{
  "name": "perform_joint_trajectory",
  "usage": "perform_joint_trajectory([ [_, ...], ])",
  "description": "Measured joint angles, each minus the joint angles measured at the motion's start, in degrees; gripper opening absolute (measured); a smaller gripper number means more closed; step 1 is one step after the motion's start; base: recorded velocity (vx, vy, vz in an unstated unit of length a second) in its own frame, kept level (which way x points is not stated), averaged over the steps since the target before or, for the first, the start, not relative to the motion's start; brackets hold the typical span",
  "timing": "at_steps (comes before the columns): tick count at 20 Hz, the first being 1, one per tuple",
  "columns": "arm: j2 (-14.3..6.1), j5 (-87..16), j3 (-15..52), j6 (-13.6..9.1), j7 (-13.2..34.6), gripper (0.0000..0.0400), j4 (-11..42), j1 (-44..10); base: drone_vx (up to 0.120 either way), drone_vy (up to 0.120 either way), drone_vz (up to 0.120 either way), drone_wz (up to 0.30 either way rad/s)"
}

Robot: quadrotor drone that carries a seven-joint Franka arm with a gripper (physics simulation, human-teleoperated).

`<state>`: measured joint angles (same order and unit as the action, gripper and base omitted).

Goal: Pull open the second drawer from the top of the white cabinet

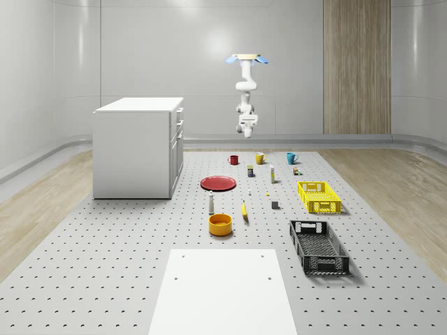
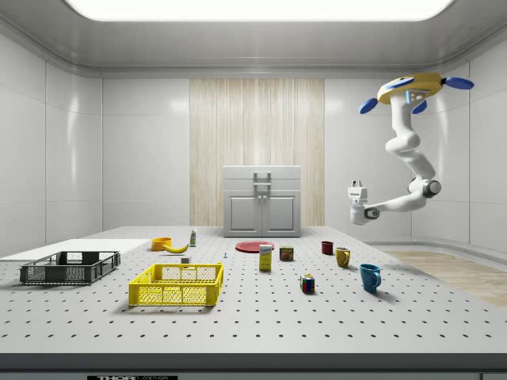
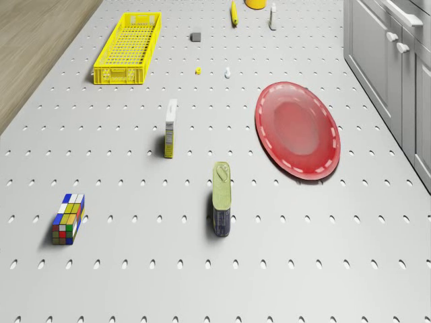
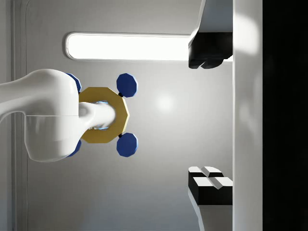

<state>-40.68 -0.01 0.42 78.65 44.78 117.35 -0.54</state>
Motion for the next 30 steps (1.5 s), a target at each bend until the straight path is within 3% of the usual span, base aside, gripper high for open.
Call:
perform_joint_trajectory([
  [6,-0.18,-0.35,0.26,0.26,0.04,0.03,0.18,-0.09,0.12,-0.113,0.0,0.0],
  [16,-0.48,-2.15,1.63,0.7,0.33,0.03,0.53,-0.56,0.12,0.0,0.0,0.0],
  [19,-0.3,16.67,-10.48,0.2,-2.48,0.0305,1.99,2.0,0.12,-0.067,0.0,0.0],
  [23,-0.81,37.99,-24.6,-0.3,-5.97,0.0307,8.56,6.37,0.12,-0.12,0.0,0.0],
  [30,-2.72,54.22,-36.01,0.35,-8.77,0.0302,17.05,12.58,0.12,-0.12,0.0,0.0],
])
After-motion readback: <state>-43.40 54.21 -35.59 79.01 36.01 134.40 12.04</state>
